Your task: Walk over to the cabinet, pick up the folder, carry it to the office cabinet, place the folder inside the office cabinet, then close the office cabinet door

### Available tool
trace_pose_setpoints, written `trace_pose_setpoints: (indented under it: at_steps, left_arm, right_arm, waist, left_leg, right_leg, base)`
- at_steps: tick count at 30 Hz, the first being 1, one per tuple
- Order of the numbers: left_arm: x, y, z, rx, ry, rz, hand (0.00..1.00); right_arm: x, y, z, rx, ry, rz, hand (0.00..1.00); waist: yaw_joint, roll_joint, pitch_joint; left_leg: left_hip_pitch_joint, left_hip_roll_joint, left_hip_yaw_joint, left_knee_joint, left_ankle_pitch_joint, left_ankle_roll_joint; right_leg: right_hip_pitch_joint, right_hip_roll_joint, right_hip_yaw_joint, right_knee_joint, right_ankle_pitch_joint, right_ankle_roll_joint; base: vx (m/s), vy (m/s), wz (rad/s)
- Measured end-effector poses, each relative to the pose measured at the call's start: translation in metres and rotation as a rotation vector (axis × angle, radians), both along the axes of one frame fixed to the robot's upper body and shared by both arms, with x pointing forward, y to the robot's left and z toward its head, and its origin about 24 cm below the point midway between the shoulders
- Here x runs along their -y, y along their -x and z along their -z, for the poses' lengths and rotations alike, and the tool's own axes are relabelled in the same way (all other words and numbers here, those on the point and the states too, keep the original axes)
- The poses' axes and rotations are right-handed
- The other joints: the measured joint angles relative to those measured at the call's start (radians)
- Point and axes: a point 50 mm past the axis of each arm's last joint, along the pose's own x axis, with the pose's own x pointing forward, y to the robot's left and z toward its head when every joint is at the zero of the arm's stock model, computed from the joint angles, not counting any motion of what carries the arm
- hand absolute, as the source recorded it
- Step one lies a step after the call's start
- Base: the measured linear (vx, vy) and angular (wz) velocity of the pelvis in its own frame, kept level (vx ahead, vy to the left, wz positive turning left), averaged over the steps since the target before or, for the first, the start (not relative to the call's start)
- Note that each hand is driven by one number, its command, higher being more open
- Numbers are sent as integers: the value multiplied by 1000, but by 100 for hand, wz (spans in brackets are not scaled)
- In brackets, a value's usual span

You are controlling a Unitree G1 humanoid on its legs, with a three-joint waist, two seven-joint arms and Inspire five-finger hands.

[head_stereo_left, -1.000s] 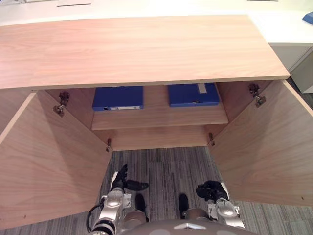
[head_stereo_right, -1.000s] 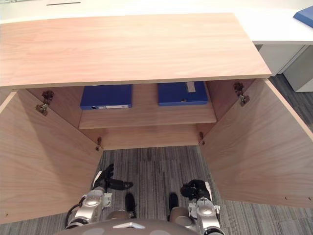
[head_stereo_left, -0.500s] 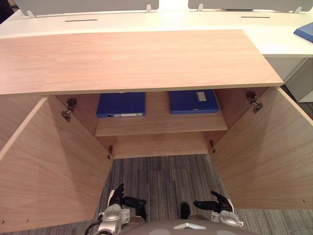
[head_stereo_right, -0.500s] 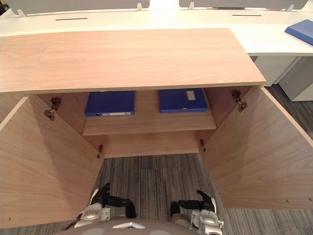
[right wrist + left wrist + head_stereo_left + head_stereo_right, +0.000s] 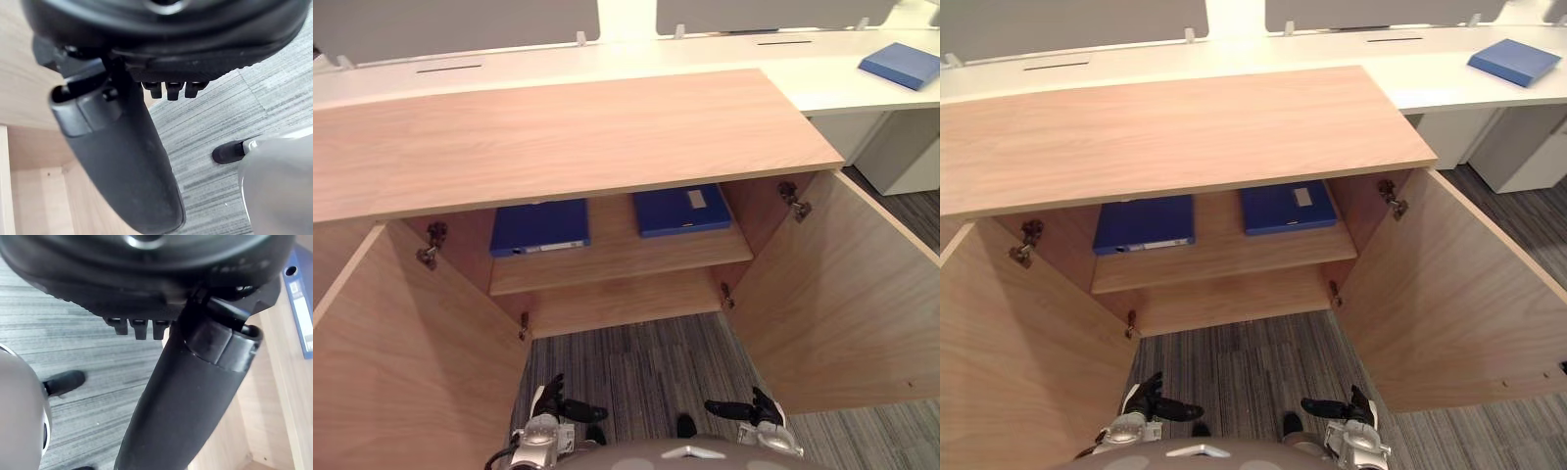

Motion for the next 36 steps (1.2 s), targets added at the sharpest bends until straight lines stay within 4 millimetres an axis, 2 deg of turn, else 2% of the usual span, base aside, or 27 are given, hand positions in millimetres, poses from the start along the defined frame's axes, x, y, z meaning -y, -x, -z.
trace_pose_setpoints:
  at_steps: [6, 8, 12, 15, 17, 20, 25, 31, 36]
  left_arm:
    - [0, -3, -1, 11, 0, 2, 100]
    - [0, -10, -5, 40, -1, -1, 100]
    - [3, -16, -15, 131, 9, -13, 100]
    - [7, -13, -20, 177, 36, -24, 100]
    - [11, -6, -18, 166, 54, -31, 100]
    - [17, -2, -16, 157, 71, -56, 100]
    - [21, -1, -15, 156, 90, -81, 100]
    - [20, -2, -15, 160, 88, -70, 100]
    - [19, 5, -9, 112, 91, -27, 100]
  right_arm:
    - [15, 1, -16, 115, 57, 116, 100]
    - [21, -3, -29, 215, 71, 220, 100]
    - [36, -7, -48, 342, 102, 369, 100]
    - [57, -7, -71, 458, 170, 489, 100]
    - [69, -13, -92, 577, 221, 540, 100]
    - [76, -21, -114, 685, 276, 553, 100]
    - [83, -36, -134, 791, 299, 565, 100]
    - [99, -62, -160, 905, 333, 472, 100]
    - [110, -76, -164, 918, 339, 413, 100]
  waist:
    - [-38, -2, -6]
    - [-49, -5, -8]
    - [-60, -8, -9]
    - [-60, 5, -11]
    - [-62, 13, -12]
    - [-64, 17, -8]
    - [-63, 23, -11]
    - [-63, 36, -11]
    - [-65, 34, -9]
  left_leg:
    - [51, 5, 116, 1, -31, -4]
    - [71, 12, 186, 12, -55, -9]
    - [76, 29, 251, 53, -90, -14]
    - [87, 49, 291, 93, -123, -23]
    - [90, 54, 319, 104, -135, -29]
    - [84, 63, 330, 118, -146, -39]
    - [72, 78, 333, 131, -143, -45]
    - [47, 73, 322, 128, -136, -39]
    - [30, 61, 288, 123, -130, -30]
  right_leg:
    - [-13, 22, 111, 7, 3, 1]
    - [-32, 39, 173, 28, 2, -1]
    - [-50, 55, 224, 55, 0, -3]
    - [-57, 70, 227, 79, 0, -3]
    - [-69, 78, 231, 92, -4, -7]
    - [-80, 85, 232, 104, -9, -10]
    - [-92, 97, 231, 106, -12, -14]
    - [-113, 93, 225, 104, -12, -14]
    - [-111, 79, 197, 94, -11, -13]
  base:
    - [33, 16, -62]
    - [7, -12, -79]
    - [17, -34, -55]
    - [12, -46, -41]
    - [-3, -49, -33]
    - [-20, -62, -14]
    - [-14, -72, -4]
    - [8, -20, 3]
    - [-2, -16, 20]
